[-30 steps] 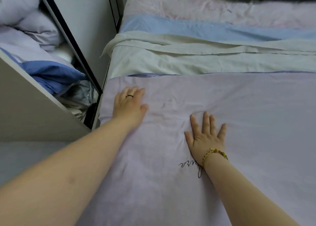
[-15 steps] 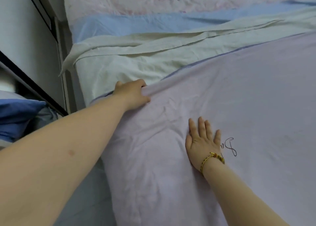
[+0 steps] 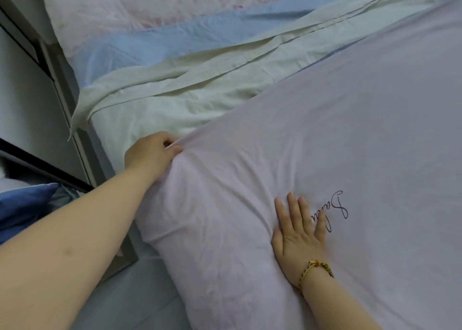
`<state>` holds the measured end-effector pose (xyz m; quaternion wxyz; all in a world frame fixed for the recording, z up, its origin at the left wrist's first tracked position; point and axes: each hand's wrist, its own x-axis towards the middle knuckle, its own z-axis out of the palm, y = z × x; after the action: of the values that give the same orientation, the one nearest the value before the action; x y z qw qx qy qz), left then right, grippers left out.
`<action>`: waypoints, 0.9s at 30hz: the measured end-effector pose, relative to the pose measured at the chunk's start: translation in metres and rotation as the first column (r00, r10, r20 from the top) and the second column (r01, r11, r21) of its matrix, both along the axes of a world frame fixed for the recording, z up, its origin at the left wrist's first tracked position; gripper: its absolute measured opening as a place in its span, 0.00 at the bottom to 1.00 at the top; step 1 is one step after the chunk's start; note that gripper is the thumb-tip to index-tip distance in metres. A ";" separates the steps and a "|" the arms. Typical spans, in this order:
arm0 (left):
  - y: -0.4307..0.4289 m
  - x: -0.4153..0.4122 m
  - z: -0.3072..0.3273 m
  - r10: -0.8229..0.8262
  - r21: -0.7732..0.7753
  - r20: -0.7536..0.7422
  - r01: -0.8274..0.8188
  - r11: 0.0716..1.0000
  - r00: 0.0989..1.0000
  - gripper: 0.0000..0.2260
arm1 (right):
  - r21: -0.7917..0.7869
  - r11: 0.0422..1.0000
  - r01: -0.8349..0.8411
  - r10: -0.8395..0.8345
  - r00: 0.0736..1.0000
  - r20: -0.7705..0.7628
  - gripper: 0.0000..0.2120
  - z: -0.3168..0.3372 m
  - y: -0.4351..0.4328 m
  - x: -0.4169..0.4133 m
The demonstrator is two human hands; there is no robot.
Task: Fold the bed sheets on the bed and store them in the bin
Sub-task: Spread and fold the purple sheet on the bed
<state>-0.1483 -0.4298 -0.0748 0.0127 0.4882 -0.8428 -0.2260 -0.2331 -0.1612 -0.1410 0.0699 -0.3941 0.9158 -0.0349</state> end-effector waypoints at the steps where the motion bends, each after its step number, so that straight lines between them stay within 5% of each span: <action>1: -0.003 0.000 -0.004 0.008 0.014 0.016 -0.008 1.000 1.000 0.10 | -0.033 0.999 0.004 -0.006 0.999 -0.037 0.25 -0.003 0.000 -0.001; 7: 0.001 -0.004 -0.009 0.020 0.038 0.028 -0.021 0.999 0.999 0.14 | -0.001 1.000 0.024 -0.024 0.995 -0.096 0.25 -0.008 -0.002 -0.003; 14: 0.039 0.010 -0.010 0.073 -0.027 -0.004 -0.073 0.997 0.997 0.26 | 0.050 0.999 0.021 -0.025 0.997 0.075 0.31 -0.009 0.000 -0.002; 20: 0.027 0.008 0.003 0.025 0.076 0.185 -0.040 0.996 0.982 0.25 | 0.118 0.992 -0.031 0.005 0.977 0.214 0.45 0.009 -0.003 -0.005; 27: 0.029 0.015 0.010 -0.049 0.080 0.260 0.029 0.996 0.964 0.18 | 0.130 0.990 -0.058 0.026 0.971 0.239 0.46 0.016 0.004 -0.004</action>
<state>-0.1332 -0.4008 -0.0653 -0.1215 0.4972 -0.8375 -0.1916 -0.2368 -0.1574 -0.1247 0.2060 -0.4008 0.8925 -0.0176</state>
